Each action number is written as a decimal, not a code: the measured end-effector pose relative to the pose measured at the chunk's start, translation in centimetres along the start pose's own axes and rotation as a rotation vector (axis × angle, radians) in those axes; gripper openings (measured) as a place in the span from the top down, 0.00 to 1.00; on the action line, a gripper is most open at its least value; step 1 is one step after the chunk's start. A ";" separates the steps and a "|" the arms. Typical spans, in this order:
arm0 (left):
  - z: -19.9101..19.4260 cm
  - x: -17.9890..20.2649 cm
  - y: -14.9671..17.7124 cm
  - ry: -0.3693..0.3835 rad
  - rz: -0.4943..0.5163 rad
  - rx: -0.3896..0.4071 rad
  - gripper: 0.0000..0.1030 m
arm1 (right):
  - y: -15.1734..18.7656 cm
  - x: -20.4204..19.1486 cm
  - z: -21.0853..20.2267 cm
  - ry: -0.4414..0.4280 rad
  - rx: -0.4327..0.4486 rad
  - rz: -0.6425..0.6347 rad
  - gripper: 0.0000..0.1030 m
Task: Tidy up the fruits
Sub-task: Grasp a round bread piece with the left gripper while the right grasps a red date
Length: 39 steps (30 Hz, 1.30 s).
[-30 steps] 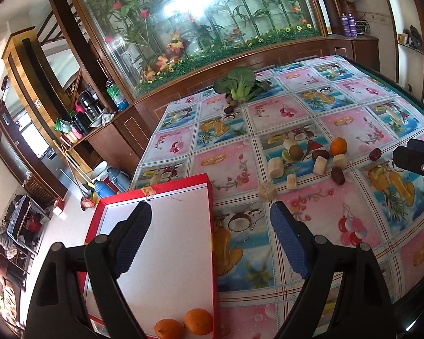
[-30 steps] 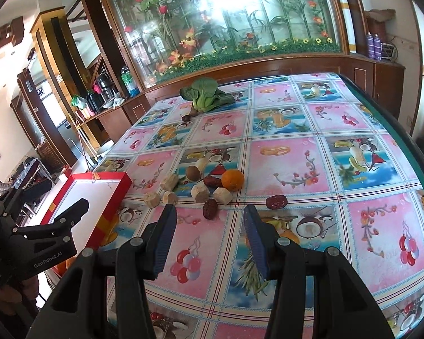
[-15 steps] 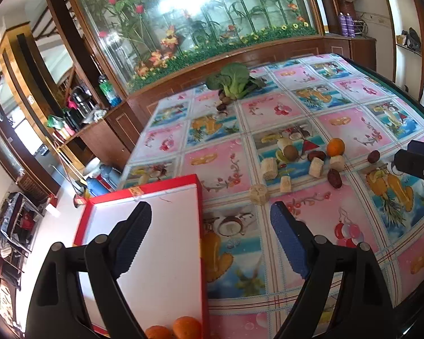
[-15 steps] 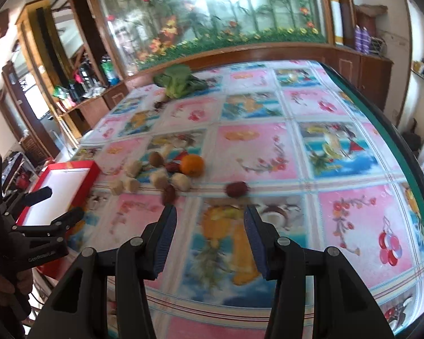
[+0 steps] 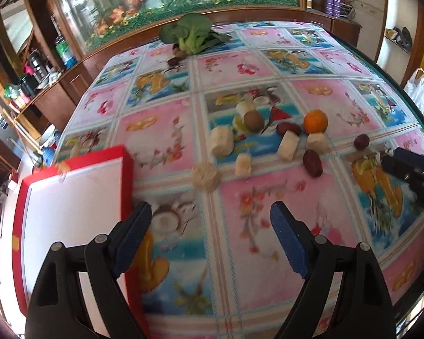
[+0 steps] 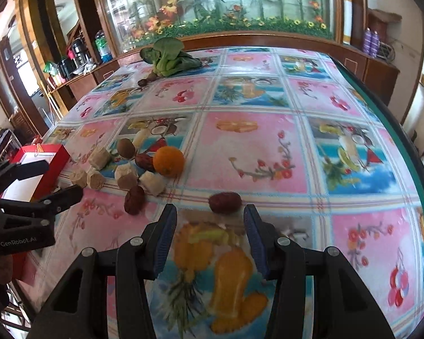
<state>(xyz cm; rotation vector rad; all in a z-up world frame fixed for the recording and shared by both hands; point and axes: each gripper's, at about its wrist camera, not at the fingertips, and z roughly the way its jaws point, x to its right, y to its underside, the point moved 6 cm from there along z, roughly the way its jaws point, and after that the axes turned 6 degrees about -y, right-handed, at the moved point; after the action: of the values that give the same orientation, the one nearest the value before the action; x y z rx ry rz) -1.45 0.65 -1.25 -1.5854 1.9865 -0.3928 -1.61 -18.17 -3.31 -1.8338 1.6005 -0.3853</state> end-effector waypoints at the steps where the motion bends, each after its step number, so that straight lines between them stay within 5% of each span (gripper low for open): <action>1: 0.2 0.2 -0.5 -0.004 0.004 0.001 0.16 | -0.1 -0.1 0.3 0.001 0.000 -0.003 0.53; 11: 2.0 3.4 -4.1 0.050 0.078 0.012 0.19 | 0.2 0.5 1.5 0.012 -0.039 0.007 0.56; 18: 3.7 5.7 -4.9 0.144 0.125 -0.018 0.35 | 0.1 0.6 1.6 0.028 -0.027 0.007 0.75; 21: 4.5 6.2 -5.1 0.204 0.121 -0.048 0.55 | 0.1 0.7 1.6 0.023 -0.021 0.011 0.75; 26: 4.7 7.0 -4.7 0.261 0.132 -0.046 0.68 | 0.1 0.8 1.5 0.014 -0.010 0.026 0.76; 29: 4.7 6.7 -4.6 0.262 0.113 -0.037 0.81 | 0.2 0.7 1.0 -0.014 0.006 0.049 0.76; 39: -0.2 1.7 -2.7 0.238 -0.003 0.045 0.81 | -0.2 -6.4 -0.9 -0.226 0.050 0.075 0.76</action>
<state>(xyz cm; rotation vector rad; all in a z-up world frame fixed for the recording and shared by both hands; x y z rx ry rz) 0.31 -1.67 0.02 -1.5751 2.1344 -0.6488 -3.31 -12.33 -1.24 -1.7080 1.4854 -0.1753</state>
